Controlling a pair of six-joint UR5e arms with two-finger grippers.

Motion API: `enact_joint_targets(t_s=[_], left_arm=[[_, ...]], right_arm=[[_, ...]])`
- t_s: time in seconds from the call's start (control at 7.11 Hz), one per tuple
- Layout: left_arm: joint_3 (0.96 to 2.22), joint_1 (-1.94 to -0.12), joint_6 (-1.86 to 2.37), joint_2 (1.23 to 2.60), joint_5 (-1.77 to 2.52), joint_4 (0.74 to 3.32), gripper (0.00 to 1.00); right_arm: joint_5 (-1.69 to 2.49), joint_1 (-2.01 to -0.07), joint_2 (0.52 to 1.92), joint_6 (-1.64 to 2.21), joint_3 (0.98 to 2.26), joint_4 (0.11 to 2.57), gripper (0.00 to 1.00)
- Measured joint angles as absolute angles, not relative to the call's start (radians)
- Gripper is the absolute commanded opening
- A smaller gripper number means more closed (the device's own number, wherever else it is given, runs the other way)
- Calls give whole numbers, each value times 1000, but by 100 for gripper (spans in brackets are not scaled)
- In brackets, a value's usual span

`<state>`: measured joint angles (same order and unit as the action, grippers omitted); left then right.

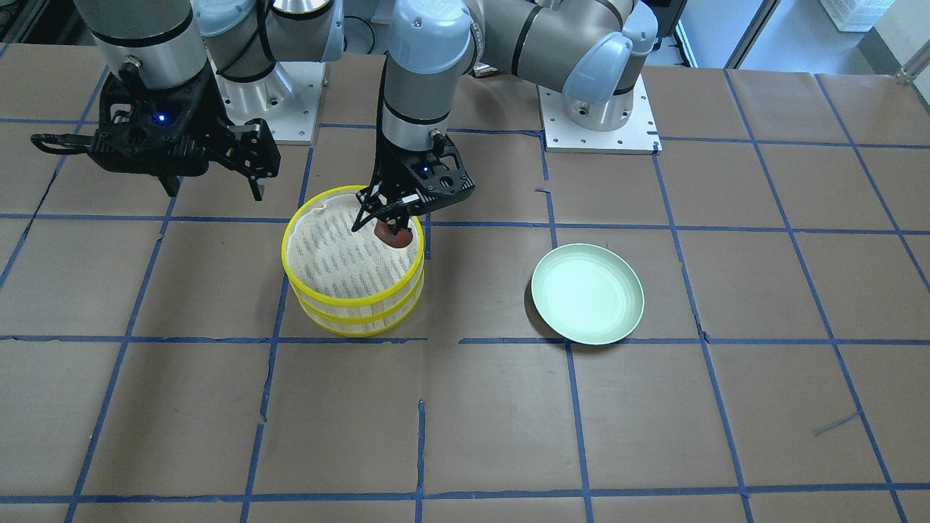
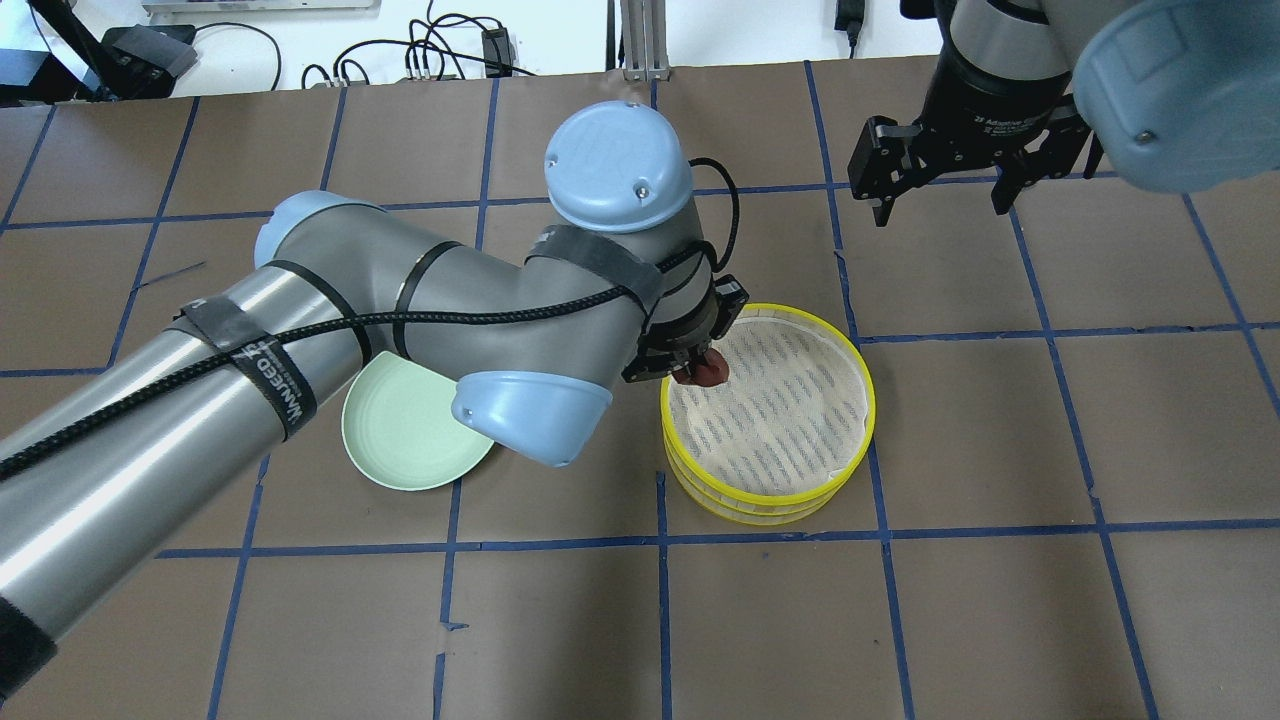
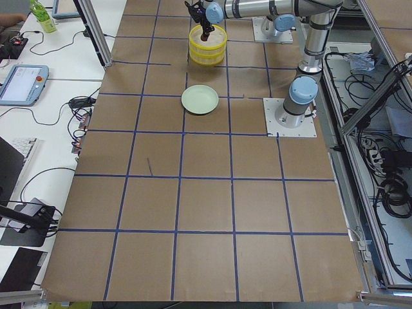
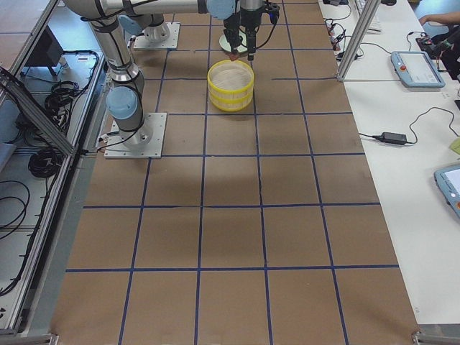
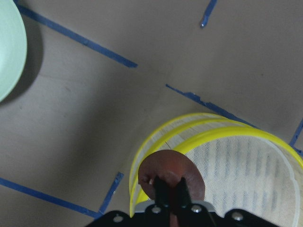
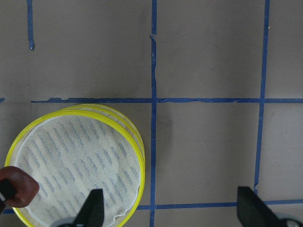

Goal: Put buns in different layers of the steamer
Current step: 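Lower the brown bun into the top steamer tier and open the left gripper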

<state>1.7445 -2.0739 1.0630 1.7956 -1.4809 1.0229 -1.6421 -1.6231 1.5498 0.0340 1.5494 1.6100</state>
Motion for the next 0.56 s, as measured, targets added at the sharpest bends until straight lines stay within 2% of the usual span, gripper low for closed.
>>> enact_joint_targets(t_s=[0.56], left_arm=[[1733,-2113,1023,1849,-1488,934,100]], right_arm=[[-1642,-1615,1553,28,1553,1609,100]])
